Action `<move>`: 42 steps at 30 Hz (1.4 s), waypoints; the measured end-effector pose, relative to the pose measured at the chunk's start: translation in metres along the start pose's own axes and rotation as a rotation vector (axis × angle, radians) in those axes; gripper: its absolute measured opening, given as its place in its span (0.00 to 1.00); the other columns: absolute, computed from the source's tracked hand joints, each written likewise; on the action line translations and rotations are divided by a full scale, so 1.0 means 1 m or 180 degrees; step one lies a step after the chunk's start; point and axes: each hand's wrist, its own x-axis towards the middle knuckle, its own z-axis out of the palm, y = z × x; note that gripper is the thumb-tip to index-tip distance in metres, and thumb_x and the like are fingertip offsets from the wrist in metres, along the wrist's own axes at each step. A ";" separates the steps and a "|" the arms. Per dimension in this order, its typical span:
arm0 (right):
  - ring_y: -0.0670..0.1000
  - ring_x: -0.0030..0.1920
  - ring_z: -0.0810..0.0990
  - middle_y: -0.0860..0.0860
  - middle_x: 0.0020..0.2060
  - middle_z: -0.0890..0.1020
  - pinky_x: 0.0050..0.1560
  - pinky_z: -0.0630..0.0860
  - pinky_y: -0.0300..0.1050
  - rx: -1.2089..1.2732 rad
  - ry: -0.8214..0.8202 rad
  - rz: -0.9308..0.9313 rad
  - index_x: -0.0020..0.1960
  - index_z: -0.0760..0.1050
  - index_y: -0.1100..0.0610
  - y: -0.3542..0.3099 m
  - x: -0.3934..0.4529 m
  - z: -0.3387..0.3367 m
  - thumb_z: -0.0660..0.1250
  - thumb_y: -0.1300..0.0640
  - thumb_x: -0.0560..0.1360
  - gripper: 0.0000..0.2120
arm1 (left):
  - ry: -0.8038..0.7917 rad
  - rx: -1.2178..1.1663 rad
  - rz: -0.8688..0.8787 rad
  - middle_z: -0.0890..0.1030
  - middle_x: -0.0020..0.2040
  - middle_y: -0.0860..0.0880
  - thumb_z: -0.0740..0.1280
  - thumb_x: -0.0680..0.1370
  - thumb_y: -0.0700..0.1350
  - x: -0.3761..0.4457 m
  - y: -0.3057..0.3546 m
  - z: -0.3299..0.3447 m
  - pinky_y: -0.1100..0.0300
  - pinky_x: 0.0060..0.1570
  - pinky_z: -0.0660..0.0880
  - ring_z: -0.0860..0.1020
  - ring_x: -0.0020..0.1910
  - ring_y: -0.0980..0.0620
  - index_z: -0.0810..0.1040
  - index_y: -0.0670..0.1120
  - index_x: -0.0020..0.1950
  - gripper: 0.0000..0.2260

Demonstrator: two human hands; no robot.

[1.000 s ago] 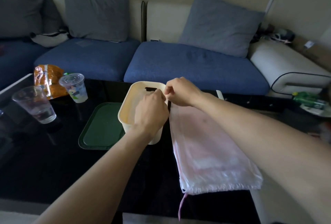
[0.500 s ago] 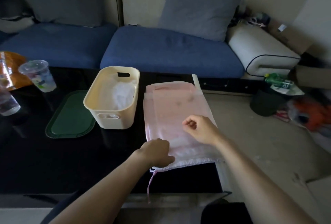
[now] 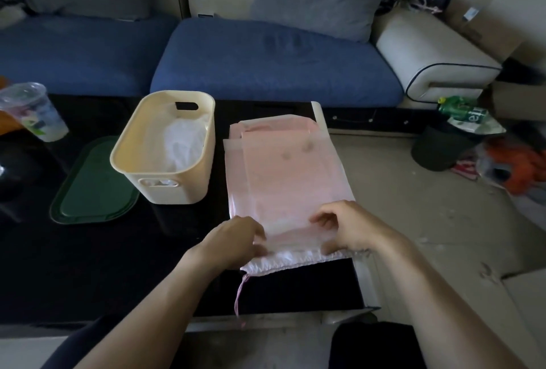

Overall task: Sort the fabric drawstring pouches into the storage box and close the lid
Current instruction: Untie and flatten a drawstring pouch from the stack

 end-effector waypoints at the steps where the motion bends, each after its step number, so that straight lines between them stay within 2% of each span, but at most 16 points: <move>1: 0.39 0.50 0.80 0.44 0.52 0.83 0.52 0.76 0.32 0.0003 0.0119 -0.0055 0.60 0.81 0.51 -0.001 0.000 -0.003 0.83 0.60 0.62 0.28 | 0.0183 -0.0072 -0.0084 0.82 0.51 0.51 0.69 0.78 0.54 -0.001 -0.001 -0.003 0.55 0.52 0.77 0.81 0.52 0.48 0.82 0.52 0.56 0.09; 3: 0.35 0.50 0.78 0.42 0.51 0.83 0.50 0.73 0.28 0.0038 0.0398 -0.0107 0.57 0.82 0.51 0.000 -0.003 -0.009 0.79 0.62 0.66 0.20 | 0.0730 -0.0192 -0.0131 0.82 0.41 0.50 0.66 0.80 0.51 -0.001 -0.006 -0.009 0.53 0.45 0.77 0.81 0.42 0.46 0.80 0.50 0.46 0.08; 5: 0.37 0.52 0.78 0.41 0.51 0.83 0.53 0.74 0.31 0.0130 0.0606 -0.0092 0.54 0.82 0.49 0.001 -0.006 -0.013 0.78 0.62 0.68 0.17 | 0.1336 -0.0393 -0.0111 0.80 0.34 0.52 0.66 0.80 0.49 -0.003 -0.012 -0.017 0.53 0.39 0.76 0.79 0.35 0.47 0.78 0.48 0.41 0.10; 9: 0.38 0.47 0.79 0.41 0.46 0.83 0.43 0.72 0.26 0.0313 0.0991 -0.0113 0.51 0.83 0.50 0.001 -0.009 -0.015 0.76 0.65 0.69 0.14 | 0.2005 -0.1091 0.0001 0.82 0.33 0.53 0.67 0.80 0.41 -0.010 -0.019 -0.031 0.58 0.37 0.79 0.81 0.31 0.57 0.83 0.47 0.47 0.06; 12: 0.40 0.42 0.80 0.43 0.45 0.83 0.40 0.72 0.28 0.0376 0.1290 -0.0071 0.50 0.81 0.51 0.004 -0.006 -0.013 0.73 0.62 0.75 0.08 | 0.2110 -0.1163 0.0192 0.82 0.35 0.52 0.65 0.79 0.33 -0.013 -0.020 -0.034 0.63 0.36 0.79 0.81 0.32 0.59 0.84 0.44 0.49 0.10; 15: 0.41 0.41 0.78 0.44 0.43 0.81 0.40 0.71 0.32 0.0298 0.1525 -0.0111 0.49 0.77 0.52 0.011 -0.004 -0.011 0.70 0.58 0.79 0.03 | 0.1952 -0.1222 0.0115 0.80 0.34 0.54 0.65 0.78 0.32 -0.015 -0.020 -0.037 0.63 0.35 0.76 0.80 0.31 0.58 0.84 0.45 0.49 0.11; 17: 0.44 0.43 0.78 0.45 0.43 0.80 0.41 0.69 0.34 0.0189 0.1670 -0.0128 0.48 0.77 0.52 0.015 -0.001 -0.010 0.68 0.57 0.79 0.02 | 0.1690 -0.1165 -0.0024 0.77 0.31 0.57 0.63 0.80 0.33 -0.016 -0.020 -0.037 0.69 0.31 0.71 0.76 0.27 0.61 0.83 0.47 0.50 0.12; 19: 0.47 0.43 0.78 0.48 0.43 0.80 0.39 0.69 0.36 0.0105 0.1828 -0.0075 0.47 0.77 0.55 0.020 0.003 -0.009 0.69 0.53 0.79 0.06 | 0.1442 -0.1012 -0.0087 0.76 0.31 0.57 0.61 0.81 0.34 -0.016 -0.022 -0.037 0.72 0.29 0.67 0.75 0.29 0.60 0.83 0.47 0.54 0.13; 21: 0.46 0.40 0.76 0.50 0.41 0.79 0.37 0.66 0.34 0.0036 0.1974 -0.0007 0.45 0.77 0.56 0.024 0.005 -0.011 0.71 0.48 0.77 0.11 | 0.1377 -0.0896 -0.0102 0.79 0.39 0.55 0.61 0.81 0.36 -0.016 -0.023 -0.037 0.72 0.33 0.67 0.77 0.39 0.57 0.82 0.47 0.57 0.13; 30: 0.50 0.28 0.71 0.49 0.25 0.73 0.31 0.64 0.45 0.0210 0.1884 0.0348 0.30 0.69 0.56 0.033 0.001 -0.023 0.71 0.36 0.71 0.26 | 0.2000 -0.0670 -0.0688 0.78 0.61 0.44 0.67 0.79 0.42 -0.013 -0.035 -0.041 0.53 0.50 0.73 0.78 0.55 0.42 0.78 0.43 0.62 0.12; 33: 0.51 0.30 0.73 0.50 0.27 0.75 0.33 0.66 0.45 0.0279 0.1645 0.0320 0.32 0.72 0.57 0.035 -0.002 -0.027 0.71 0.38 0.71 0.24 | 0.1972 -0.0742 -0.0839 0.82 0.55 0.43 0.68 0.79 0.43 -0.013 -0.038 -0.043 0.55 0.46 0.72 0.79 0.50 0.43 0.80 0.43 0.59 0.10; 35: 0.50 0.37 0.79 0.49 0.36 0.81 0.39 0.73 0.44 0.0582 0.1022 0.0304 0.40 0.78 0.56 0.034 -0.003 -0.025 0.73 0.35 0.66 0.23 | 0.1951 -0.0743 -0.0762 0.84 0.50 0.44 0.69 0.78 0.45 -0.014 -0.035 -0.043 0.57 0.44 0.73 0.79 0.45 0.46 0.82 0.44 0.57 0.09; 37: 0.48 0.45 0.82 0.48 0.44 0.83 0.46 0.78 0.42 0.0725 0.0355 0.0363 0.51 0.79 0.52 0.031 -0.005 -0.019 0.78 0.34 0.58 0.30 | 0.1934 -0.0759 -0.0698 0.83 0.46 0.47 0.70 0.78 0.45 -0.014 -0.033 -0.042 0.57 0.42 0.73 0.77 0.41 0.49 0.83 0.44 0.54 0.08; 39: 0.45 0.46 0.82 0.46 0.46 0.83 0.50 0.78 0.41 0.0640 0.0148 0.0352 0.55 0.79 0.48 0.029 -0.003 -0.014 0.79 0.30 0.50 0.38 | 0.1937 -0.0812 -0.0704 0.80 0.41 0.49 0.69 0.79 0.45 -0.013 -0.032 -0.042 0.57 0.41 0.72 0.77 0.40 0.49 0.83 0.45 0.53 0.07; 40: 0.45 0.46 0.82 0.45 0.46 0.83 0.49 0.78 0.40 0.0626 0.0208 0.0314 0.55 0.79 0.47 0.029 -0.002 -0.013 0.80 0.31 0.51 0.37 | 0.1942 -0.0864 -0.0725 0.79 0.39 0.51 0.68 0.79 0.45 -0.012 -0.032 -0.042 0.57 0.40 0.72 0.77 0.38 0.49 0.82 0.45 0.52 0.06; 42: 0.44 0.46 0.81 0.45 0.46 0.82 0.46 0.76 0.38 0.0701 0.0531 0.0301 0.56 0.79 0.48 0.026 0.000 -0.012 0.80 0.40 0.64 0.25 | 0.1953 -0.0994 -0.0754 0.78 0.34 0.52 0.68 0.80 0.45 -0.011 -0.032 -0.041 0.57 0.36 0.73 0.77 0.33 0.49 0.81 0.45 0.50 0.05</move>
